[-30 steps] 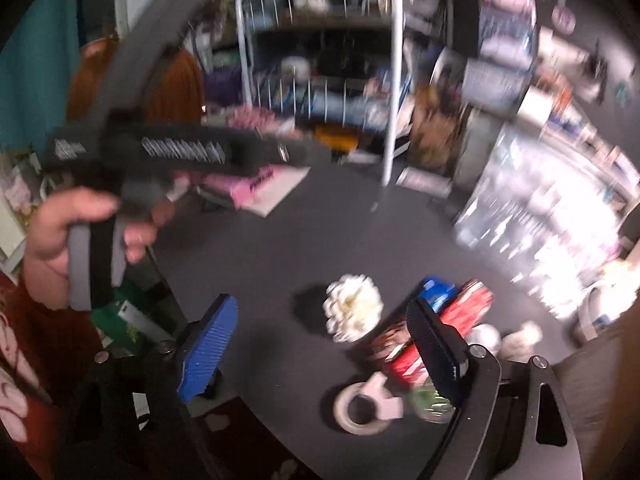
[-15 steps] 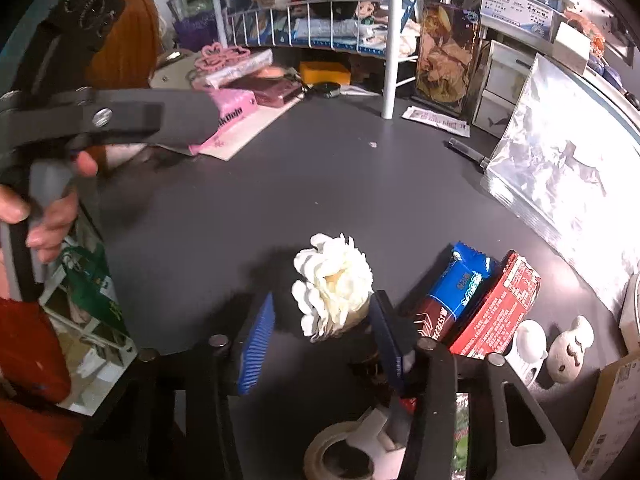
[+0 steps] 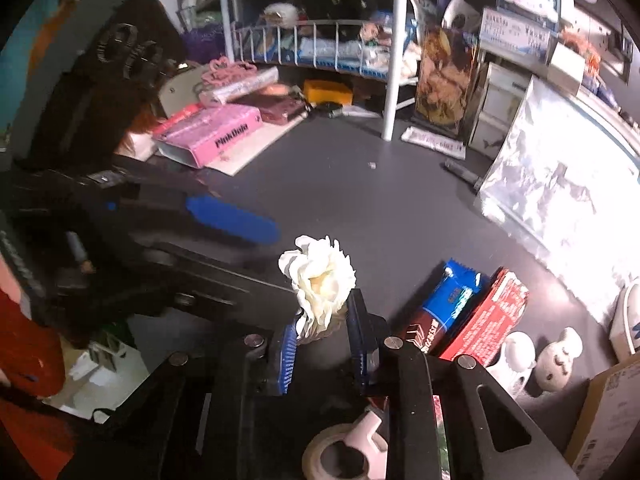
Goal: Organize objects
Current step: 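Reach the left tool to the white fabric flower and grasp it, then carry the flower into the cardboard box and open the left tool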
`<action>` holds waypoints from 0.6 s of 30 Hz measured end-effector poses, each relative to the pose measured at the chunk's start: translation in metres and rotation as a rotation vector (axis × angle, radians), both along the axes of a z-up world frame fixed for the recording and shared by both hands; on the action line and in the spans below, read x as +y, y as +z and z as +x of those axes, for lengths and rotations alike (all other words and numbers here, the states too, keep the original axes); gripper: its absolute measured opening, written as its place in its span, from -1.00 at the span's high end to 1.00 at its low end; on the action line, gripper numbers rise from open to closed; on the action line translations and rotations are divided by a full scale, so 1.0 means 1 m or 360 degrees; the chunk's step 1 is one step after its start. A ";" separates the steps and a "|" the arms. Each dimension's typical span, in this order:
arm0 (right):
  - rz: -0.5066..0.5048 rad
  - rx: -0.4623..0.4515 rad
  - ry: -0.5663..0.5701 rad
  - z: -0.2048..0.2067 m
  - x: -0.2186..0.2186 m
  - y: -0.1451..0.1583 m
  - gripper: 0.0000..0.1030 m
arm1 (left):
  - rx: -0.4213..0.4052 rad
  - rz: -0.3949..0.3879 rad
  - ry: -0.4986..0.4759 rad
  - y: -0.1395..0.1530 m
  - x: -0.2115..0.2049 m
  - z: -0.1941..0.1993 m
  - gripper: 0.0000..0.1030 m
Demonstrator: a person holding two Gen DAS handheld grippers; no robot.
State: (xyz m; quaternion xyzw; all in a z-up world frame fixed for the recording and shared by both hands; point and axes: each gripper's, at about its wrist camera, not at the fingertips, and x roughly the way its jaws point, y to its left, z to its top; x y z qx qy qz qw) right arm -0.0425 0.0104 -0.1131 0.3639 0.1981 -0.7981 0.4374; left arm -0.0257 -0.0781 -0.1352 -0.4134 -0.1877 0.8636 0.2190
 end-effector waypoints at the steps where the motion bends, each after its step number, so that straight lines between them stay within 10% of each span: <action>1: -0.0013 0.0015 0.0008 0.003 0.002 0.005 0.65 | 0.0018 -0.0008 -0.0013 0.006 0.003 0.001 0.08; 7: -0.0072 0.0175 0.0043 0.026 0.017 0.043 0.65 | 0.0131 -0.0049 -0.0113 0.050 0.023 0.008 0.43; 18: -0.0117 0.0410 -0.0117 0.030 0.086 0.130 0.65 | 0.0318 -0.0143 -0.0318 0.145 0.096 -0.021 0.47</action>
